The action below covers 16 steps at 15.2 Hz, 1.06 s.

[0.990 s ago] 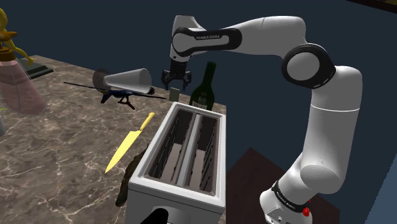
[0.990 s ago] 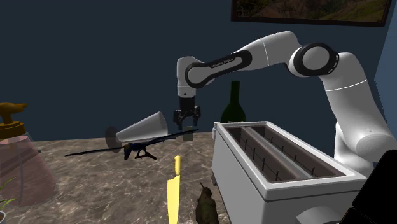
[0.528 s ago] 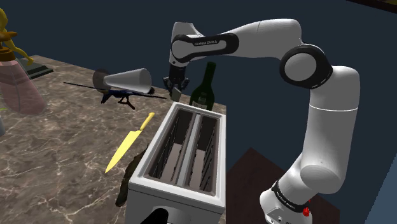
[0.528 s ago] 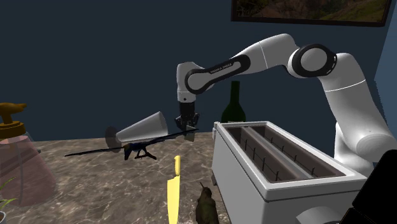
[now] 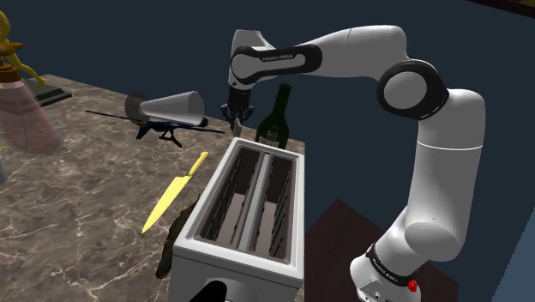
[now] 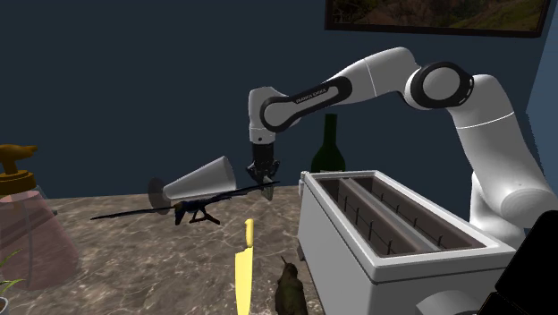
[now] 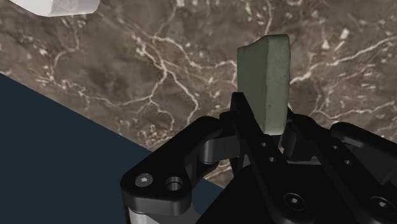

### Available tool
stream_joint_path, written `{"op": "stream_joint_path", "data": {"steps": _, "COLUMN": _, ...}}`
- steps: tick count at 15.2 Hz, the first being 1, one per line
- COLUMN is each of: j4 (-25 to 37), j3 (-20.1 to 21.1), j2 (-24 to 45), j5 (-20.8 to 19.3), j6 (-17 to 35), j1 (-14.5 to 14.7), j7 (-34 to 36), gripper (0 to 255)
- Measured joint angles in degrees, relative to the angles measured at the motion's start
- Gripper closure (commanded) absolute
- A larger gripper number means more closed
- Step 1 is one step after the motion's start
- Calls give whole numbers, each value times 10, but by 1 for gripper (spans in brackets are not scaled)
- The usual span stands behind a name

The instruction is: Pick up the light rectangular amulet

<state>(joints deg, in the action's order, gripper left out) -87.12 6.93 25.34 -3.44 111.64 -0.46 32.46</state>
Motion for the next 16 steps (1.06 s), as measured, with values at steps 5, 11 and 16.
{"op": "stream_joint_path", "data": {"steps": 5, "j4": 19, "j3": 1, "j2": -6, "j5": 1, "j6": -27, "j1": 0, "j7": -1, "gripper": 255}}
{"op": "stream_joint_path", "data": {"steps": 11, "j4": 54, "j3": 1, "j2": -14, "j5": 3, "j6": -70, "j1": 0, "j7": -3, "gripper": 255}}
{"op": "stream_joint_path", "data": {"steps": 16, "j4": 88, "j3": 2, "j2": -15, "j5": 3, "j6": -104, "j1": 2, "j7": -2, "gripper": 255}}
